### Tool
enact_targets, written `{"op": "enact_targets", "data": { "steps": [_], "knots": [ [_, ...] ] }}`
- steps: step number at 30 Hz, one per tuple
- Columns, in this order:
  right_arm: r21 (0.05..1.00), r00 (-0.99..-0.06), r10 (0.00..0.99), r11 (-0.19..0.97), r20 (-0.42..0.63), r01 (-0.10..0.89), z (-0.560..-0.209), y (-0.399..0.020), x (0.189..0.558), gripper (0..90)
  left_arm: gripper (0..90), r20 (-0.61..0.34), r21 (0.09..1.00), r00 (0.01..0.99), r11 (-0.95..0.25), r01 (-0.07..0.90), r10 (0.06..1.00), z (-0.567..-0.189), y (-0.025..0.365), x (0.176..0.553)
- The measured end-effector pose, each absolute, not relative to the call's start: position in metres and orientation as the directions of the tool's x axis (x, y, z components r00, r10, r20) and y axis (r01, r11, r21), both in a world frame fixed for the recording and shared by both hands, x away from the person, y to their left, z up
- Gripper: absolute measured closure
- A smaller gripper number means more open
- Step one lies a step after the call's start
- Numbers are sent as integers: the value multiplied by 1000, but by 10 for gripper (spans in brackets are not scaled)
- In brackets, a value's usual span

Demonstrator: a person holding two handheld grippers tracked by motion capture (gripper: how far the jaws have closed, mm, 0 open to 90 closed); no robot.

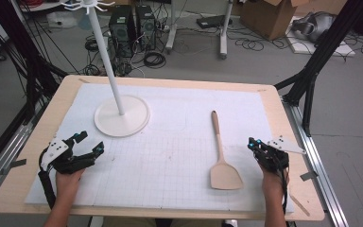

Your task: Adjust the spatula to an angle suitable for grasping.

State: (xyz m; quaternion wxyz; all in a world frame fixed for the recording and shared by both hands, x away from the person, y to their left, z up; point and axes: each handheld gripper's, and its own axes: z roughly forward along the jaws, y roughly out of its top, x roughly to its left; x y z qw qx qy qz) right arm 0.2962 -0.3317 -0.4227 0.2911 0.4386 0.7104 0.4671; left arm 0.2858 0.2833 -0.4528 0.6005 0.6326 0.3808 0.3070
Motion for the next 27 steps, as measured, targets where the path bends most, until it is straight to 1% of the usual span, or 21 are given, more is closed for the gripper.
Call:
{"op": "enact_targets", "data": {
  "steps": [4, 7, 9, 11, 14, 16, 20, 24, 27],
  "knots": [
    [918, -480, 877, 206, -20, 340, -420, -326, 304, 894, 183, -69, 994, 521, 11, 113, 851, -453, 283, 286],
    [909, -526, 850, 242, -30, 340, -419, -318, 313, 894, 184, -68, 993, 518, 10, 114, 853, -453, 283, 286],
    [902, -533, 845, 259, -39, 344, -420, -315, 316, 894, 184, -67, 993, 518, 9, 115, 853, -453, 283, 286],
    [877, -571, 820, 307, -46, 370, -424, -308, 327, 894, 184, -67, 993, 518, 8, 115, 853, -453, 283, 286],
    [853, -597, 802, 329, -26, 404, -429, -298, 339, 894, 184, -67, 993, 519, 8, 115, 852, -453, 283, 286],
    [849, -616, 788, 339, -21, 405, -431, -292, 347, 894, 184, -66, 993, 519, 8, 114, 852, -453, 283, 286],
    [812, -632, 775, 384, -25, 439, -434, -283, 362, 894, 185, -66, 993, 519, 7, 115, 852, -453, 283, 286],
    [809, -634, 773, 379, -10, 449, -437, -281, 370, 894, 186, -68, 993, 520, 9, 114, 851, -453, 282, 286],
    [788, -636, 771, 399, -12, 469, -442, -278, 377, 895, 186, -68, 993, 520, 9, 115, 852, -453, 283, 286]
  ]
}}
